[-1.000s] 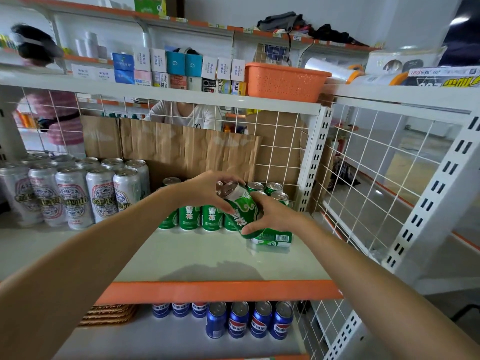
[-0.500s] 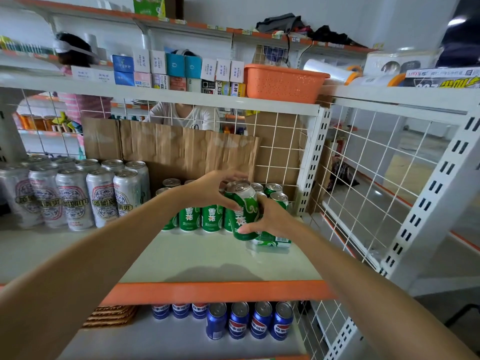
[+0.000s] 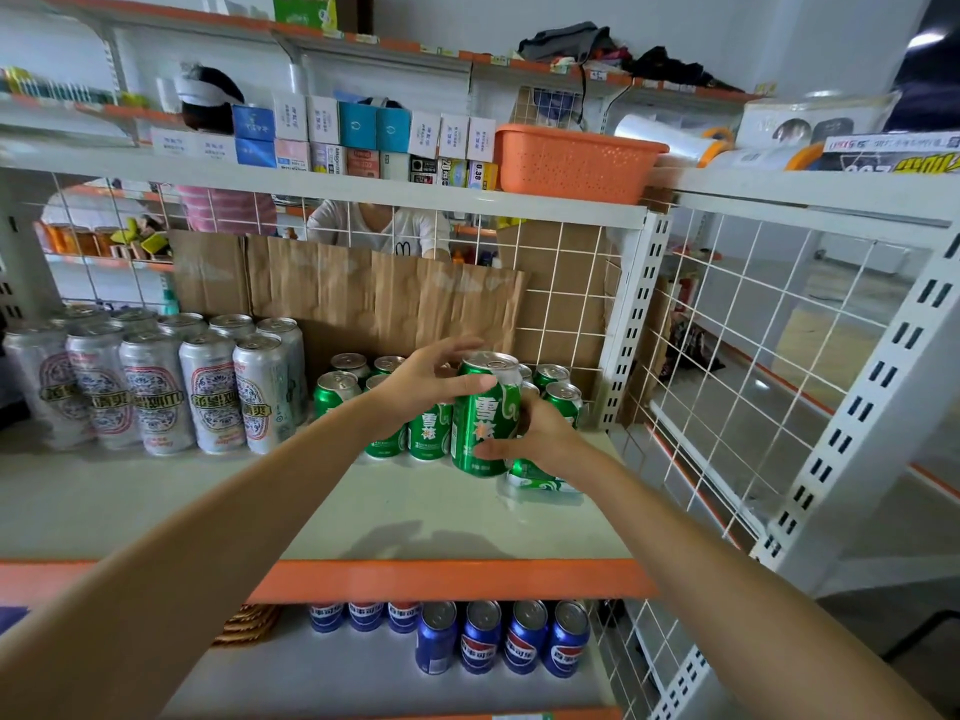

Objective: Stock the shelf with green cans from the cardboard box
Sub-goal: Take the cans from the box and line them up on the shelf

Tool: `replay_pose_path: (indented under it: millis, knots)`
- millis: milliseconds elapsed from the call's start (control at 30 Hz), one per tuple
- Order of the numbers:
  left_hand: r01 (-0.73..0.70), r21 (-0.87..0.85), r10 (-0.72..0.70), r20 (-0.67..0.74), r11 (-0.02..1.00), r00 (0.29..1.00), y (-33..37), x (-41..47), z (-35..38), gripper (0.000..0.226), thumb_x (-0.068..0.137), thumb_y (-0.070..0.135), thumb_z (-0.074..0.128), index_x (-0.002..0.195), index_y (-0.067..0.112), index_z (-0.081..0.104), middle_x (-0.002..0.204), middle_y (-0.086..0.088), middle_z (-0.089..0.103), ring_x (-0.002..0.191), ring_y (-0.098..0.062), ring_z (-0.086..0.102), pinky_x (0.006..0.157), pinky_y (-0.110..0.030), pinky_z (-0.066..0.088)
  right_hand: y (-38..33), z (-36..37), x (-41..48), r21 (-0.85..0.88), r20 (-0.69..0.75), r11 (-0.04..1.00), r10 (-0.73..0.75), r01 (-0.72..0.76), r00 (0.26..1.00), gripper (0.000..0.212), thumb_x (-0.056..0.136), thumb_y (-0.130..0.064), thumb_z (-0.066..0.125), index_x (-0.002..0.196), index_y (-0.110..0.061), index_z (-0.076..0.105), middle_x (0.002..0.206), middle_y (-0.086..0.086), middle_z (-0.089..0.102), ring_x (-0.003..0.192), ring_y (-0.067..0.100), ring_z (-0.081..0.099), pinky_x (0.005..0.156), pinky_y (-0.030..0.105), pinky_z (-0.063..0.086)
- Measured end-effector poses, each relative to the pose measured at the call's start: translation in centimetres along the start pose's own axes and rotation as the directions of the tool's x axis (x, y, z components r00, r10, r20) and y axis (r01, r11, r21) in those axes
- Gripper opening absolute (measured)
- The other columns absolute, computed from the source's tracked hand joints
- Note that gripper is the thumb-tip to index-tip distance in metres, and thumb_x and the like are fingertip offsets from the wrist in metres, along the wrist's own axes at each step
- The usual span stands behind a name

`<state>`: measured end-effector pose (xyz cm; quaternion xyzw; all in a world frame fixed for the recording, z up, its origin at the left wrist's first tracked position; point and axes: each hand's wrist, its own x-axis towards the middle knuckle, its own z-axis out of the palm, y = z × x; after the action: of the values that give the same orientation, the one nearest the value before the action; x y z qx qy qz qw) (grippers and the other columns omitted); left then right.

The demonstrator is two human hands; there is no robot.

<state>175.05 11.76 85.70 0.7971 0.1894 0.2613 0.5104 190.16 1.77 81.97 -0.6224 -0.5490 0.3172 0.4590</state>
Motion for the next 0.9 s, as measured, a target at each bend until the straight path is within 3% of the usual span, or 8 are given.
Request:
replay_pose_path:
  millis: [67,167,267,433,600,667,767,900]
  knots:
    - [0.025,-0.032,-0.025,0.007,0.999,1.0,0.0,0.0,0.2,0.045,0.077,0.032,0.072,0.117,0.027,0.053,0.123,-0.003,0.059,0.113,-0.02,0.056,0.095,-0.033,0.048,0.2,0.2,0.1,0.004,0.003,1.0,0.0,0.0,1.0,0.047,0.069,-0.002,0.079,0.098,-0.03,0.055,0.1,-0.01,0.065,0.096,0.006,0.062,0.092,0.031,0.051]
    - [0.043,-0.027,-0.042,0.026,0.999,0.999,0.0,-0.1,0.5,0.023,0.082,0.022,0.068,0.103,0.022,0.06,0.108,-0.007,0.067,0.101,-0.02,0.063,0.09,-0.032,0.05,0.3,0.3,0.1,0.012,0.012,1.0,0.005,-0.005,1.0,0.046,0.07,-0.004,0.078,0.099,-0.03,0.056,0.101,-0.01,0.066,0.097,0.006,0.063,0.087,0.025,0.052]
    - [0.056,-0.009,-0.056,0.019,0.998,0.998,0.1,-0.2,0.6,0.027,0.08,0.022,0.069,0.105,0.016,0.06,0.108,-0.01,0.067,0.101,-0.022,0.064,0.09,-0.033,0.051,0.4,0.2,0.1,0.013,0.025,1.0,0.003,-0.004,1.0,0.045,0.071,-0.003,0.078,0.099,-0.03,0.055,0.099,-0.011,0.065,0.095,0.004,0.062,0.082,0.019,0.052]
    - [0.021,0.019,-0.019,-0.059,1.0,0.998,-0.1,-0.5,0.7,0.016,0.079,0.021,0.071,0.093,0.022,0.062,0.105,-0.013,0.068,0.1,-0.027,0.064,0.089,-0.039,0.052,0.5,0.6,0.2,0.013,0.059,1.0,0.025,-0.026,0.998,0.054,0.071,-0.005,0.078,0.119,-0.018,0.055,0.115,0.001,0.065,0.11,0.017,0.06,0.093,0.029,0.05]
    - [0.013,0.019,-0.011,-0.113,1.0,0.994,-0.9,-1.0,0.2,0.038,0.061,0.039,0.079,0.095,0.029,0.065,0.1,-0.006,0.071,0.099,-0.022,0.064,0.089,-0.042,0.053,0.4,1.0,0.5,-0.037,0.115,0.998,0.047,-0.043,0.992,0.058,0.075,-0.005,0.075,0.126,-0.015,0.049,0.115,-0.003,0.063,0.1,0.005,0.06,0.078,0.011,0.049]
    - [0.027,0.012,-0.025,-0.118,1.0,0.993,-1.2,-1.1,-0.4,0.042,0.059,0.04,0.08,0.097,0.028,0.065,0.099,-0.003,0.071,0.098,-0.019,0.065,0.089,-0.04,0.053,0.5,1.4,0.7,-0.091,0.119,0.995,0.052,-0.042,0.992,0.059,0.075,-0.005,0.076,0.124,-0.018,0.048,0.114,-0.003,0.062,0.101,0.008,0.06,0.084,0.016,0.05]
    - [0.031,0.024,-0.027,-0.139,0.999,0.99,-1.9,-1.5,-1.3,0.025,0.074,0.02,0.077,0.092,0.031,0.064,0.095,0.002,0.07,0.093,-0.013,0.064,0.091,-0.039,0.052,1.5,1.9,0.8,-0.259,0.129,0.965,0.061,-0.025,0.99,0.072,0.072,-0.019,0.081,0.132,-0.018,0.043,0.129,0.003,0.057,0.119,0.018,0.053,0.104,0.035,0.042]
    - [0.065,0.036,-0.057,-0.179,0.997,0.982,-3.0,-2.2,-2.9,0.029,0.077,0.014,0.073,0.091,0.034,0.058,0.093,0.008,0.066,0.09,-0.006,0.06,0.089,-0.034,0.049,2.6,2.2,0.0,-0.37,0.141,0.925,0.154,-0.093,0.978,0.086,0.076,-0.037,0.076,0.145,-0.022,0.028,0.151,-0.002,0.033,0.138,0.016,0.03,0.112,0.034,0.028]
